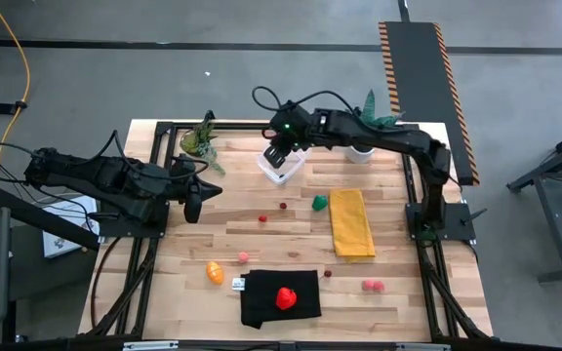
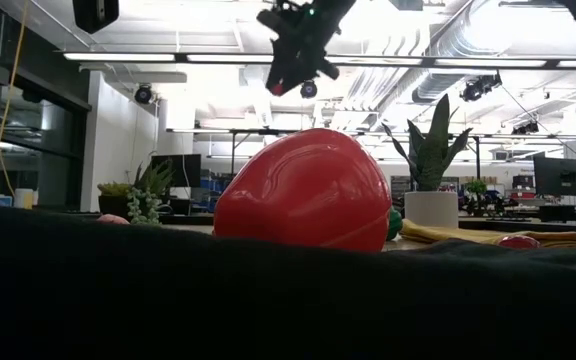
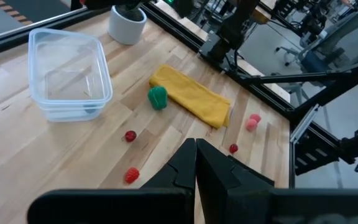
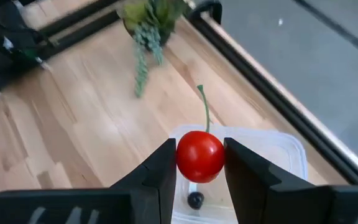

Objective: Pick and placing Produce into tupperware
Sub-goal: Put the bottom right red cherry into the transparent bin

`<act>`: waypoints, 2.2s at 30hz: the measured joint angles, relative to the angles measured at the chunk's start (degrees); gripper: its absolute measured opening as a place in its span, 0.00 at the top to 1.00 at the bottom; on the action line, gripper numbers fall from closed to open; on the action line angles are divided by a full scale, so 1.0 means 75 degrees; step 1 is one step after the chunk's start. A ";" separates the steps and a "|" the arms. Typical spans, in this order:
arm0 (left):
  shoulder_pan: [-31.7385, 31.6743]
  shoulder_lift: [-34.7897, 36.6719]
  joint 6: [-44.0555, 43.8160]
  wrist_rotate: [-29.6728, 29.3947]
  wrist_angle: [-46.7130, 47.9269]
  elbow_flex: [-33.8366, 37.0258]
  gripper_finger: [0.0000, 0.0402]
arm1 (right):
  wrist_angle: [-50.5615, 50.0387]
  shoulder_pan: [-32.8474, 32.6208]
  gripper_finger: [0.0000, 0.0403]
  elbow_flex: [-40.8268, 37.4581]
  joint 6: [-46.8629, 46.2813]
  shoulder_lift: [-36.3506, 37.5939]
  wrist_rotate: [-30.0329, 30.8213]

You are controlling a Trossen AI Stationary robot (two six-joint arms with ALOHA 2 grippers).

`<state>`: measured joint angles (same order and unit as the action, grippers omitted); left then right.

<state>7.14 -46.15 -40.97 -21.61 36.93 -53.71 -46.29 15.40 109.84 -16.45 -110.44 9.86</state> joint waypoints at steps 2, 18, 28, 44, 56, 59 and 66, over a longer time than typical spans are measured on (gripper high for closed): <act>0.0002 0.0000 0.0000 0.0002 0.0000 0.0000 1.00 | -0.0055 0.0090 0.74 -0.0003 0.0000 -0.0075 -0.0078; 0.0003 0.0000 -0.0006 0.0023 0.0018 0.0000 1.00 | -0.0658 0.0687 0.74 -0.0012 -0.0068 -0.0783 -0.0623; 0.0000 0.0000 -0.0009 0.0022 0.0087 0.0000 1.00 | -0.0786 0.0855 0.74 -0.0012 -0.0164 -0.1335 -0.1040; 0.0001 0.0000 -0.0006 0.0020 0.0111 0.0000 1.00 | -0.1139 0.0864 0.74 -0.0012 -0.0172 -0.1704 -0.1148; 0.0003 0.0000 -0.0008 0.0020 0.0122 0.0000 1.00 | -0.1136 0.0964 0.74 -0.0012 -0.0143 -0.1704 -0.1178; 0.0003 0.0000 -0.0006 0.0020 0.0120 0.0000 1.00 | -0.1133 0.0961 0.74 -0.0012 -0.0143 -0.1704 -0.1179; 0.0001 0.0000 -0.0006 0.0020 0.0117 0.0000 1.00 | -0.1134 0.0961 0.74 -0.0012 0.0003 -0.1704 -0.1178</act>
<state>7.14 -46.15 -41.01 -21.45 37.80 -53.71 -54.79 22.61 109.75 -16.43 -123.22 1.03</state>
